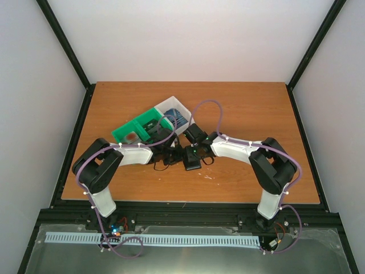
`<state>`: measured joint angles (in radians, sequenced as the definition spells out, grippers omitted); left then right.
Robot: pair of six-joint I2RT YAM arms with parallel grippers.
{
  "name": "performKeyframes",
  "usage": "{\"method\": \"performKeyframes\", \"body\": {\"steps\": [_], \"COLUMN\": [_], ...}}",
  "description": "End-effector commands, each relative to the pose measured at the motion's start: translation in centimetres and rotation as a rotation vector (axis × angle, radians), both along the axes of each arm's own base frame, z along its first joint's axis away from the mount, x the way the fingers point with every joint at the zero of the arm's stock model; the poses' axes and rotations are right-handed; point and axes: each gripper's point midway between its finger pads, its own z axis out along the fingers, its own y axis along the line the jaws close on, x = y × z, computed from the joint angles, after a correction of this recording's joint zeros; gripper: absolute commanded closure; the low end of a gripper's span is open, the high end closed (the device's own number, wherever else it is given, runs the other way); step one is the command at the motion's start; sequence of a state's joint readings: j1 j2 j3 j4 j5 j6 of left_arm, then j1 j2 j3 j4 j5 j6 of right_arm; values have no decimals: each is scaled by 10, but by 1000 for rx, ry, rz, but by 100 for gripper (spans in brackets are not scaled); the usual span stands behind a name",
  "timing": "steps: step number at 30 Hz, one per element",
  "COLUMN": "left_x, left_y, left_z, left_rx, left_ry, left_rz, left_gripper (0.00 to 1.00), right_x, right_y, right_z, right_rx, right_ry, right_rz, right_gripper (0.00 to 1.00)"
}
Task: Put the credit cards into the card holder
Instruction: Close the card holder at the center of the board.
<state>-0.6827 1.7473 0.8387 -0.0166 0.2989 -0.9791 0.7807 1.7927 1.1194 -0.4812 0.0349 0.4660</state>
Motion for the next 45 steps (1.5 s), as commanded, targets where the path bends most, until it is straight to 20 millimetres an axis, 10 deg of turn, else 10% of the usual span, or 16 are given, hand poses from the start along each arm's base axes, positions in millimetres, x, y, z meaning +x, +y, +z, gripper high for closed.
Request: {"method": "performKeyframes", "body": {"steps": [1,45], "left_x": [-6,-7], "left_y": [-1,-1], "left_z": [-11,-10], "left_rx": [16,9], "left_ry": [23,33], "left_rz": [-12,-7], "left_gripper": [68,76], "right_x": [2,-67], "right_y": [-1,-16], "right_z": [-11,-76], "right_rx": [-56,75], "right_ry": [-3,225], "right_rz": [10,-117], "right_gripper": [97,97]}}
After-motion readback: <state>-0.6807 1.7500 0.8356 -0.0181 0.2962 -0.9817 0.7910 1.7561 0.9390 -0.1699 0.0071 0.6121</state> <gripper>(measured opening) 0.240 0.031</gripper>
